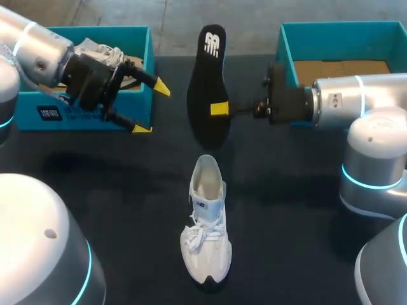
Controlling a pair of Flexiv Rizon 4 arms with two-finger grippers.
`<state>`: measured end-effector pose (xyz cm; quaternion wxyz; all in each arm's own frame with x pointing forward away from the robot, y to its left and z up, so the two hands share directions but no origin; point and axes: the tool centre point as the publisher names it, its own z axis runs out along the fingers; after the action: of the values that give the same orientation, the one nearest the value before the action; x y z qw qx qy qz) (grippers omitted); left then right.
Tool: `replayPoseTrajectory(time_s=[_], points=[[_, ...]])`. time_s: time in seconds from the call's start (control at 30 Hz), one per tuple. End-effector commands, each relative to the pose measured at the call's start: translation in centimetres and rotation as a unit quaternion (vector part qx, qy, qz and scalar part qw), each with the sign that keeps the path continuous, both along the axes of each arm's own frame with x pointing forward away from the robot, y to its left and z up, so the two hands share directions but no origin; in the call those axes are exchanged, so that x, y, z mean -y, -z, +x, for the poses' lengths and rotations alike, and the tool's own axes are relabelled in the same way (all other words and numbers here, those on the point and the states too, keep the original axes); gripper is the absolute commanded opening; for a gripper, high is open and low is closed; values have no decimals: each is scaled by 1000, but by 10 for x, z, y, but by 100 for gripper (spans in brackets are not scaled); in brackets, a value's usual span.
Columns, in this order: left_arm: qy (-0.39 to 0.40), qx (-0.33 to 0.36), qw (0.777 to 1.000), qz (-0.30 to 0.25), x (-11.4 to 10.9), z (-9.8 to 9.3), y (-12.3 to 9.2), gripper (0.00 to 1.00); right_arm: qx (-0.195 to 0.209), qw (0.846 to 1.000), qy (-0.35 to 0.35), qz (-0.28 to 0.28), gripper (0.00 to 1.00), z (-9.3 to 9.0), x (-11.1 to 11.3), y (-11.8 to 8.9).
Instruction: Take the shoe out of the shoebox, open the shoe tongue, remove and reinsert the insole, then place the shoe into the shoebox
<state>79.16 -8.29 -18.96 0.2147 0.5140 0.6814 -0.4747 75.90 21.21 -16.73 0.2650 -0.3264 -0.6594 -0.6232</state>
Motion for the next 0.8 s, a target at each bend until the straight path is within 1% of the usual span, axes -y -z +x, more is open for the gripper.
replayPoseTrajectory(time_s=[0.03, 0.2, 0.4, 0.5, 0.67, 0.7, 0.73, 0.8], points=[[2, -15, 1000, 11, 2, 5, 13, 100, 23, 1000, 0, 10, 0, -4, -2, 4], [-4, -40, 999, 29, 3, 6, 31, 100, 58, 998, -6, 15, 0, -6, -1, 6], [-5, -67, 997, 34, 4, 6, 42, 100, 68, 998, -2, 8, 0, -3, -1, 15], [-6, -78, 996, 45, 6, 5, 48, 100, 73, 997, 2, -4, 0, -3, -3, 22], [-7, -98, 993, 62, 9, 2, 62, 100, 79, 997, 9, -2, 0, -5, -3, 33], [-11, -96, 993, 70, 9, 2, 64, 100, 75, 997, 14, -2, 0, -5, -3, 36], [-10, -80, 993, 85, 10, 2, 67, 100, 75, 997, 14, -2, 0, -5, -3, 36], [-10, -80, 993, 85, 10, 2, 67, 100, 75, 997, 14, -2, 0, -5, -3, 36]])
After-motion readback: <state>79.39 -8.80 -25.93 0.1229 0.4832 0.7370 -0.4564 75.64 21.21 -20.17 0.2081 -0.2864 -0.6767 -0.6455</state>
